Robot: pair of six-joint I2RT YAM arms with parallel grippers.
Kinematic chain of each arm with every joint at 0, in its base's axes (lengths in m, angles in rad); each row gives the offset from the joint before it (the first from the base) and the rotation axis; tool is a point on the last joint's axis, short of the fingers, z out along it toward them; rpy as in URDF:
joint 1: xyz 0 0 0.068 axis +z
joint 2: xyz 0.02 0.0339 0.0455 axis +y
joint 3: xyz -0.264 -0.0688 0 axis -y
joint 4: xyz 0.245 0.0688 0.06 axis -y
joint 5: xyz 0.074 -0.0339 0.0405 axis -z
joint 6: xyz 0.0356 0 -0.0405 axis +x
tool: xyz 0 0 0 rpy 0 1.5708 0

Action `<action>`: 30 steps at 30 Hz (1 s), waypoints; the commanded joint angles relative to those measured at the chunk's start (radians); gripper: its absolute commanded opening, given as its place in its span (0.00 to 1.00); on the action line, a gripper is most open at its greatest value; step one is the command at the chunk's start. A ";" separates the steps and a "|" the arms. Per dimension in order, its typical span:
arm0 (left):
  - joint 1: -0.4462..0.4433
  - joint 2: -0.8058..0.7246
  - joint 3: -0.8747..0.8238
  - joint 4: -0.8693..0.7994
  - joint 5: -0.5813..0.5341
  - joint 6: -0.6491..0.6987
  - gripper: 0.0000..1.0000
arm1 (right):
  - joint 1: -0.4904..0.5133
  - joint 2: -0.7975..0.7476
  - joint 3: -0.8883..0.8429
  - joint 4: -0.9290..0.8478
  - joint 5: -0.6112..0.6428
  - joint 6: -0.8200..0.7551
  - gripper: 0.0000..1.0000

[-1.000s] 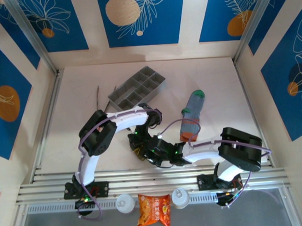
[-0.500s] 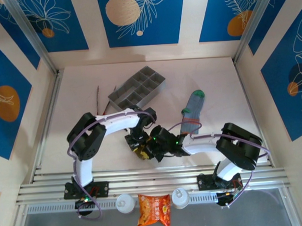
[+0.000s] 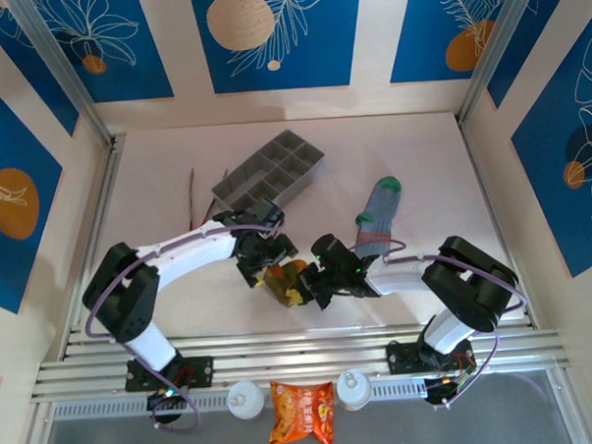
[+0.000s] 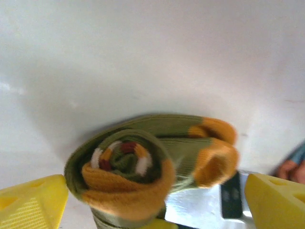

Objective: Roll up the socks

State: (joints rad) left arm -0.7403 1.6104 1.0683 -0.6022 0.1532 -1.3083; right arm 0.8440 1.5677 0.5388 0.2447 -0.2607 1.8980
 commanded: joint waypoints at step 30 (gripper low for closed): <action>-0.120 -0.024 -0.338 0.449 -0.029 -0.084 0.53 | -0.115 0.161 -0.102 -0.193 -0.057 -0.011 0.00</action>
State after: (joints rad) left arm -0.8474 1.5314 0.7246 -0.1566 0.1455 -1.3869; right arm 0.7567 1.5974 0.5346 0.3080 -0.4019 1.8580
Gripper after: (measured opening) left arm 0.542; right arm 0.048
